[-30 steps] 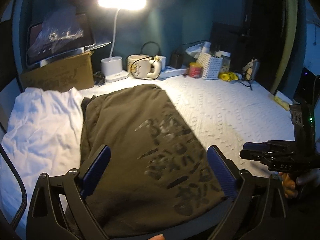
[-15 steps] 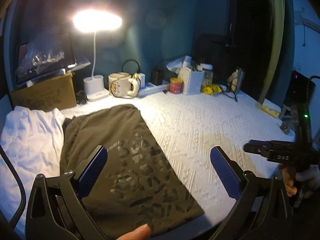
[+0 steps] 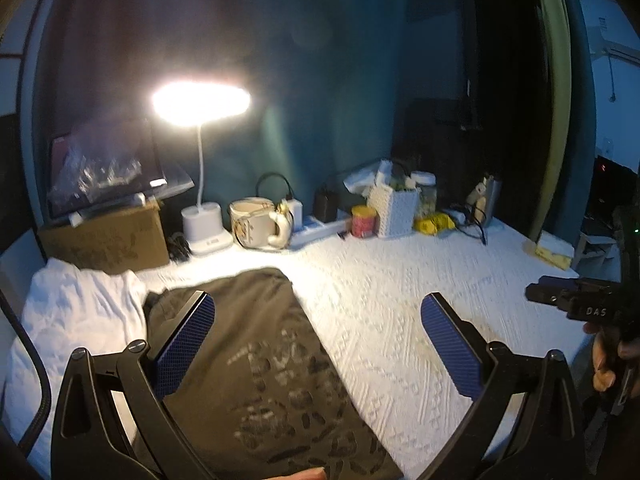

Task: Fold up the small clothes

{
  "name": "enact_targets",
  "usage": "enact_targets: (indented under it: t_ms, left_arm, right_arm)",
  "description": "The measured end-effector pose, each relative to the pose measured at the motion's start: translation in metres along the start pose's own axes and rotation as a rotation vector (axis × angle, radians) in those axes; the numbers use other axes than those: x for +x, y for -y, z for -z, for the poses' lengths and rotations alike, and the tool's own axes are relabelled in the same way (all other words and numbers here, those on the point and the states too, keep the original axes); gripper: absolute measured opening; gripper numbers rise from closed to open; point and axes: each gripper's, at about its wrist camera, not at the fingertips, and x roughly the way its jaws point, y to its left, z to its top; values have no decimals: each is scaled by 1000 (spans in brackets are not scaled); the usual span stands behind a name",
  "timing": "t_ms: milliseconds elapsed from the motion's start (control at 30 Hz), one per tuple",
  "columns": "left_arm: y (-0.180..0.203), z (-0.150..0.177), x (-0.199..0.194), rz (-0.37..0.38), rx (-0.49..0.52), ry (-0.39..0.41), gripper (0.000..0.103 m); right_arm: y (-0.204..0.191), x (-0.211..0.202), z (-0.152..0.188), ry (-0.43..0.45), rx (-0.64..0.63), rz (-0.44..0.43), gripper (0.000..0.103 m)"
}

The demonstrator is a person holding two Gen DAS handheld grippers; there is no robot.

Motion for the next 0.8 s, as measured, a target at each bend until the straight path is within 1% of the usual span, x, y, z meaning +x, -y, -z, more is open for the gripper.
enact_targets:
  t_ms: [100,200,300,433,600,700,800]
  left_arm:
    - [-1,-10,-6,-17,0,28,102]
    - [0,-19,-8,-51,17,46,102]
    - [-1,-29,-13,-60,17,68,102]
    - [-1,-41,-24,-47,20,119,102]
    - [3,-54,-35,-43,21,162,102]
    - [5,-60,-45,-33,31,220,102]
    - [5,-65,-52,-23,28,252,102]
  right_arm:
    - [3,-12,-14,41,-6,19,60]
    - [5,-24,-28,75,-6,33,60]
    - [4,-41,-41,117,-23,57,60]
    - [2,-58,-54,165,-39,79,60]
    - [-5,-82,-67,232,-76,102,60]
    - [-12,-94,-74,274,-106,130,60]
    - [-19,-105,-79,313,-118,142,60]
